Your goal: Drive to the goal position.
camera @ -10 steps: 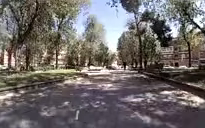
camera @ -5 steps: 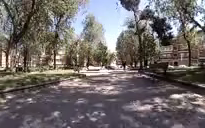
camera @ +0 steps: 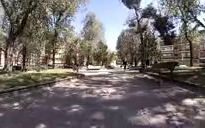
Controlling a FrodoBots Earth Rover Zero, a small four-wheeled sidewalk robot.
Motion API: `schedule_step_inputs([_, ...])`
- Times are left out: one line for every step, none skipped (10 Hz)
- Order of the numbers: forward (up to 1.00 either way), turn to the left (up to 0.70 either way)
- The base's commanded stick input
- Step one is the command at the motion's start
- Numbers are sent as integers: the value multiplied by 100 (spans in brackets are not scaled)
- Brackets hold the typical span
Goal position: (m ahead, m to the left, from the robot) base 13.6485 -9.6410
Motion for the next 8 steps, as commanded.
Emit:
schedule_step_inputs([70,-33])
schedule_step_inputs([70,-22])
schedule_step_inputs([70,-1])
schedule_step_inputs([70,1])
schedule_step_inputs([70,1])
schedule_step_inputs([70,1])
schedule_step_inputs([70,1])
schedule_step_inputs([70,1])
